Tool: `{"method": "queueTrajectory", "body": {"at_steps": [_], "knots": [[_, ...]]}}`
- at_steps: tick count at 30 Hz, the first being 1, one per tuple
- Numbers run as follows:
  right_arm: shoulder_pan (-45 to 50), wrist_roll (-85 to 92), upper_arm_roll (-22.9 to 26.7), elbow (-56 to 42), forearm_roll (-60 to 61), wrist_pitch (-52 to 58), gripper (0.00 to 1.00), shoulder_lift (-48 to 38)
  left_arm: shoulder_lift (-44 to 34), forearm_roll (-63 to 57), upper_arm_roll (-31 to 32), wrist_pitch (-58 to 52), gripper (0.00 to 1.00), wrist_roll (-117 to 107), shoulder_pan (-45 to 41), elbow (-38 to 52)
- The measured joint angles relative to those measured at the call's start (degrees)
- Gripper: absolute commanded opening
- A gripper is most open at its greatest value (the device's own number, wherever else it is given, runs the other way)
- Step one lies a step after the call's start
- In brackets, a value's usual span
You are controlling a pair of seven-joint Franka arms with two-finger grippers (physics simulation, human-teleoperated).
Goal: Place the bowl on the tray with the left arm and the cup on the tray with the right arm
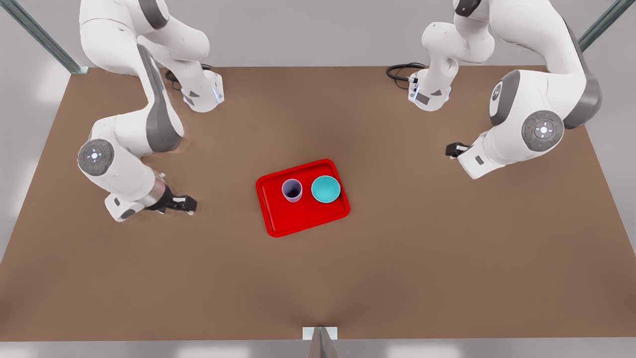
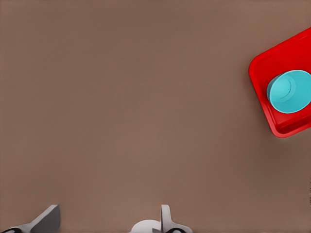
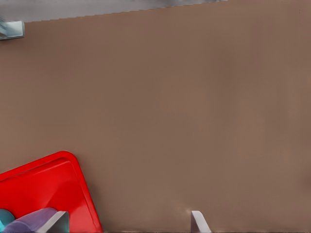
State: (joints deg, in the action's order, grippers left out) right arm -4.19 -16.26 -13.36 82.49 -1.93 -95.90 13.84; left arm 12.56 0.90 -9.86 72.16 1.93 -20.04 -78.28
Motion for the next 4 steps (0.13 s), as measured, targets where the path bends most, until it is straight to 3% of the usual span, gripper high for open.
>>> {"method": "queueTrajectory", "body": {"at_steps": [2,4], "knots": [[3.8,9.4,13.0,7.8,4.5,2.6,1.0,-7.1,0.0,0.0,-0.1,0.0,1.0,-0.1,0.0,0.0],[-3.3,15.0,16.3,17.1,5.9,-1.5,1.0,-13.2,0.0,0.0,-0.1,0.0,1.0,-0.1,-0.1,0.0]]}}
